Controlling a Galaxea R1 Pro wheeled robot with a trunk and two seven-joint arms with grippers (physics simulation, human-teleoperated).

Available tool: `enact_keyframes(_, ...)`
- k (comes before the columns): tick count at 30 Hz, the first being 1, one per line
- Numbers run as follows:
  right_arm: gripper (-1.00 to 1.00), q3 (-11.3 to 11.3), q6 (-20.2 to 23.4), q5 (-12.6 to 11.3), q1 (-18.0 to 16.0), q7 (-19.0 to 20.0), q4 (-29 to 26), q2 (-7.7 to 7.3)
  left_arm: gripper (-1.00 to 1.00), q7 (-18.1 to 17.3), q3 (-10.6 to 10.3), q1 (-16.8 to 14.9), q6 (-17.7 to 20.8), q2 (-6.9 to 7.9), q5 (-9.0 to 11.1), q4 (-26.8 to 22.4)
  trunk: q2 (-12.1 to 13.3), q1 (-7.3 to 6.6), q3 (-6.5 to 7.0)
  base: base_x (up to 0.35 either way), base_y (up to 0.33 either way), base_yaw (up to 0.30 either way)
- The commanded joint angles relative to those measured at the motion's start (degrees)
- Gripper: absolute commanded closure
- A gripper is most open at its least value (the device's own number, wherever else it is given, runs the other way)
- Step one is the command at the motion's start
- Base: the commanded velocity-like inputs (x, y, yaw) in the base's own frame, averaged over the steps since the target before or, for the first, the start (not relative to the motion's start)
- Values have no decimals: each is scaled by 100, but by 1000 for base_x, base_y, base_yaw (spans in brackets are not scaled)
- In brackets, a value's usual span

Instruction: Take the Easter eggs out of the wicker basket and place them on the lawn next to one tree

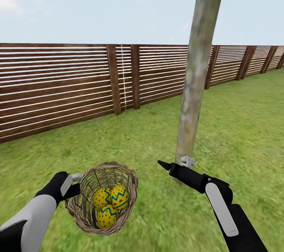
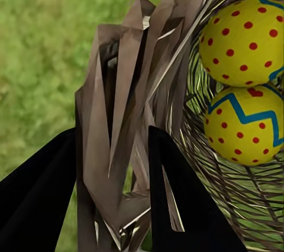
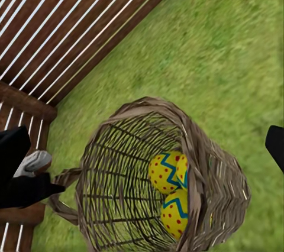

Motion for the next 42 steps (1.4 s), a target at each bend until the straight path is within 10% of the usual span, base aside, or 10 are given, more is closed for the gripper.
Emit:
enact_keyframes(1, -100, 1, 18, 22, -4, 25, -3, 0, 100, 6, 47, -7, 12, -10, 27, -11, -46, 23, -24, 0, 0, 0)
enact_keyframes(42, -100, 229, -165, 22, -4, 16, 6, 9, 100, 6, 47, -7, -7, -57, 21, -12, -1690, 923, -760, 0, 0, 0)
